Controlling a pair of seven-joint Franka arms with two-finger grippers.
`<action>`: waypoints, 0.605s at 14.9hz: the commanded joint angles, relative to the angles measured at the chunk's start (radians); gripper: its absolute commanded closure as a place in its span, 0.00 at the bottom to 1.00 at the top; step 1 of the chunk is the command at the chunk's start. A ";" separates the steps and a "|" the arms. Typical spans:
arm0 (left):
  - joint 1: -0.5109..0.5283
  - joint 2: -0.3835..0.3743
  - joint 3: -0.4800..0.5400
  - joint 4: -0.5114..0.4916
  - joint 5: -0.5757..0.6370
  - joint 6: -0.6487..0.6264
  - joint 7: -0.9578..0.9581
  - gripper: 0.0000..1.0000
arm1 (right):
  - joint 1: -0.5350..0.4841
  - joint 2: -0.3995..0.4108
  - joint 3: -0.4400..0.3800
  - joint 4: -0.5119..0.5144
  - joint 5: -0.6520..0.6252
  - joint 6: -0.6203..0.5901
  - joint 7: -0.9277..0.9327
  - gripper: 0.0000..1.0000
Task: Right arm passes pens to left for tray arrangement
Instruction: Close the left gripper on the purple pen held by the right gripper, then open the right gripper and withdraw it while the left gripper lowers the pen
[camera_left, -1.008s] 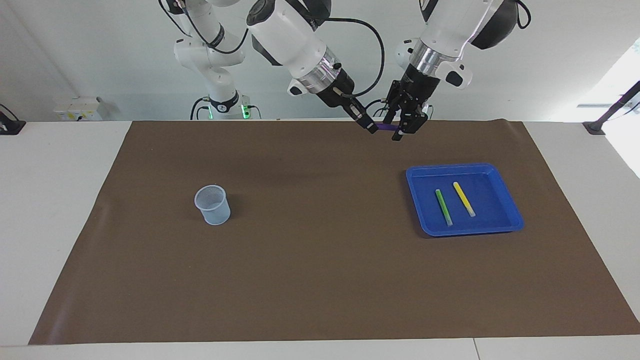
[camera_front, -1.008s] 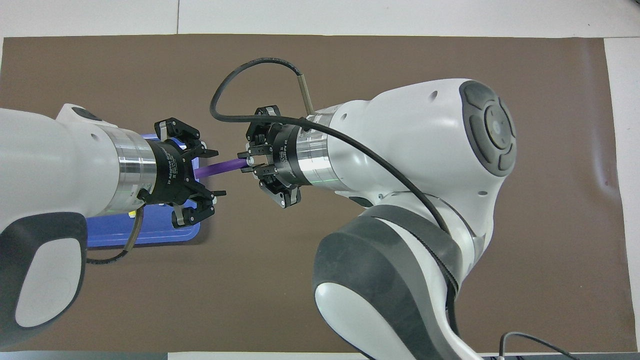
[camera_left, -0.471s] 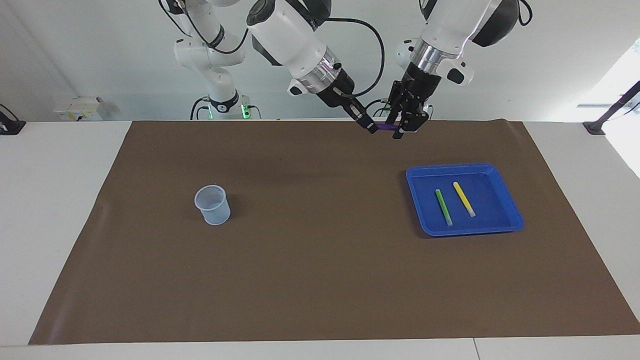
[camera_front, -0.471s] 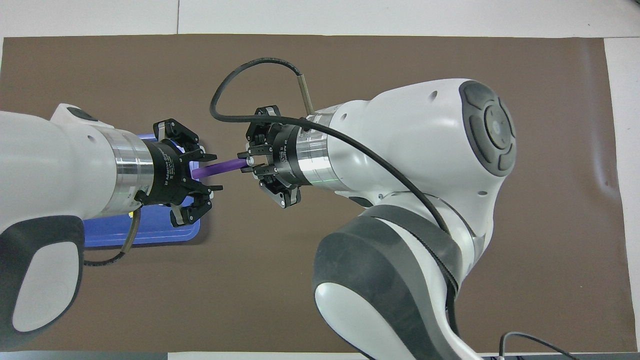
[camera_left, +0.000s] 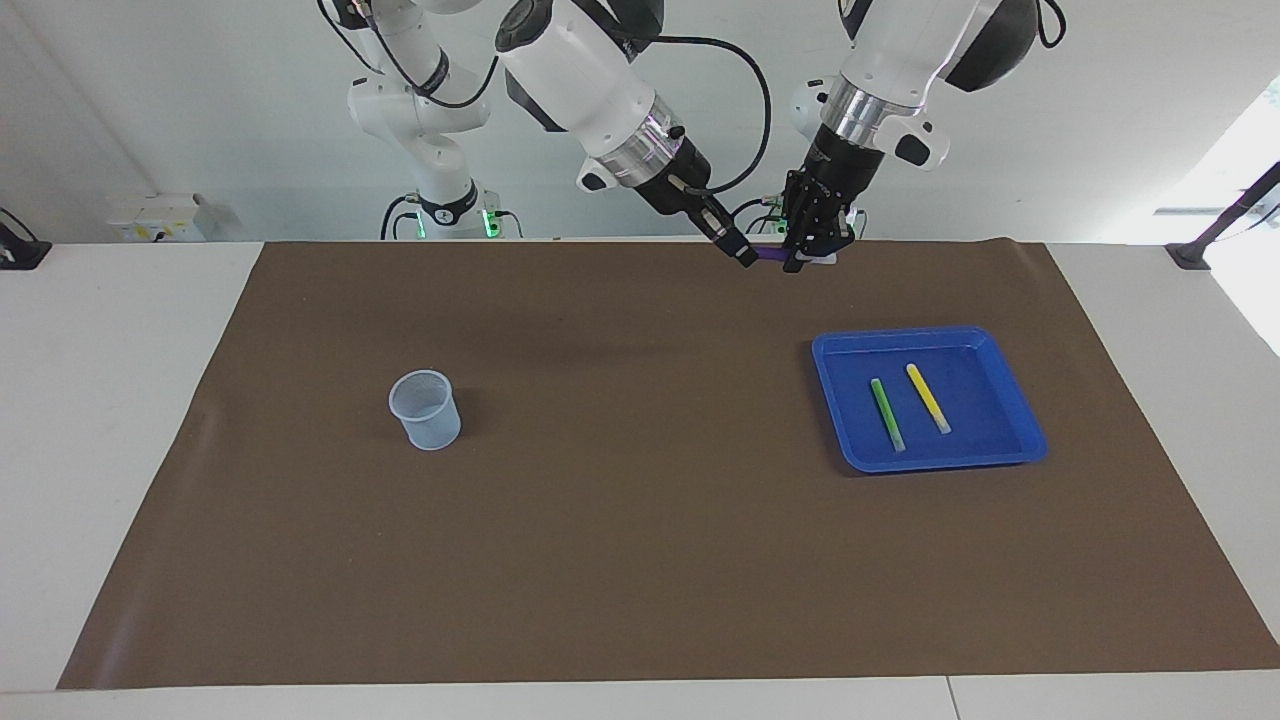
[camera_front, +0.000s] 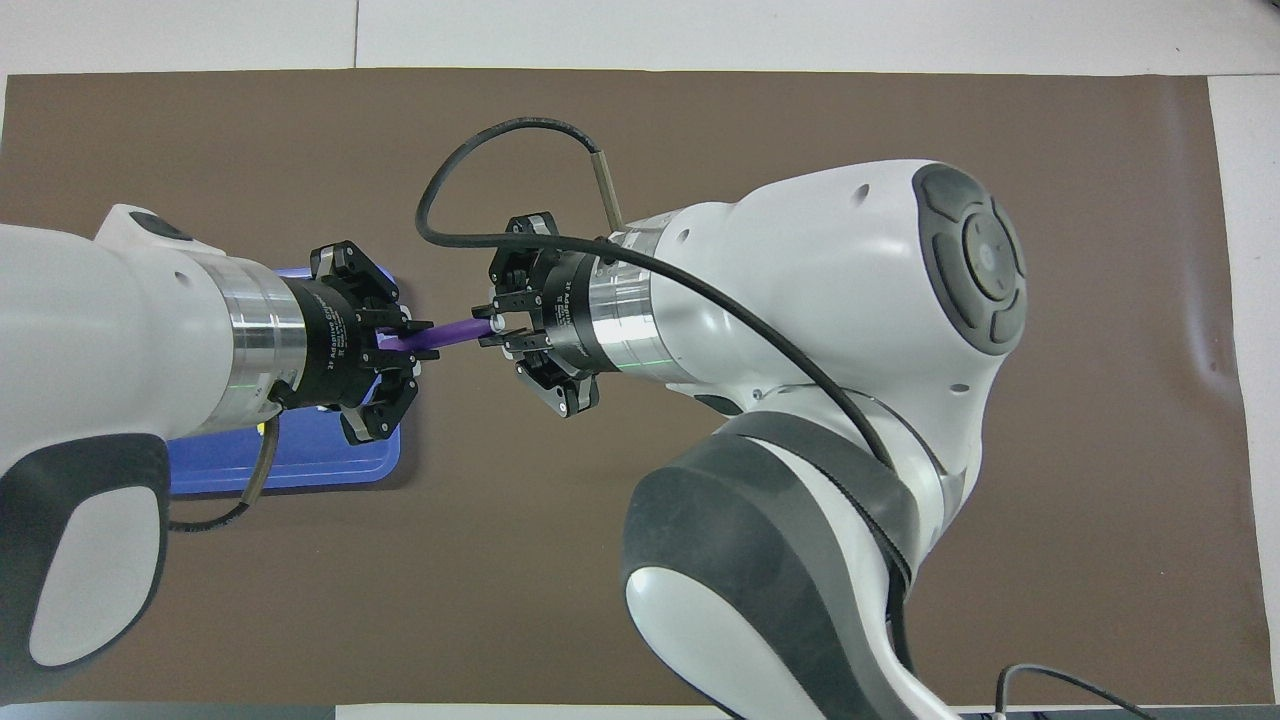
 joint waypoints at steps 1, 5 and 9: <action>-0.010 -0.023 0.009 -0.020 0.026 0.016 -0.003 1.00 | -0.004 0.012 0.010 0.010 0.004 0.001 -0.004 1.00; -0.006 -0.022 0.009 -0.018 0.026 0.016 -0.003 1.00 | -0.006 0.010 0.007 0.014 -0.001 -0.014 -0.027 0.00; 0.003 -0.022 0.014 -0.020 0.026 0.028 0.002 1.00 | -0.016 -0.003 -0.028 0.007 -0.106 -0.090 -0.110 0.00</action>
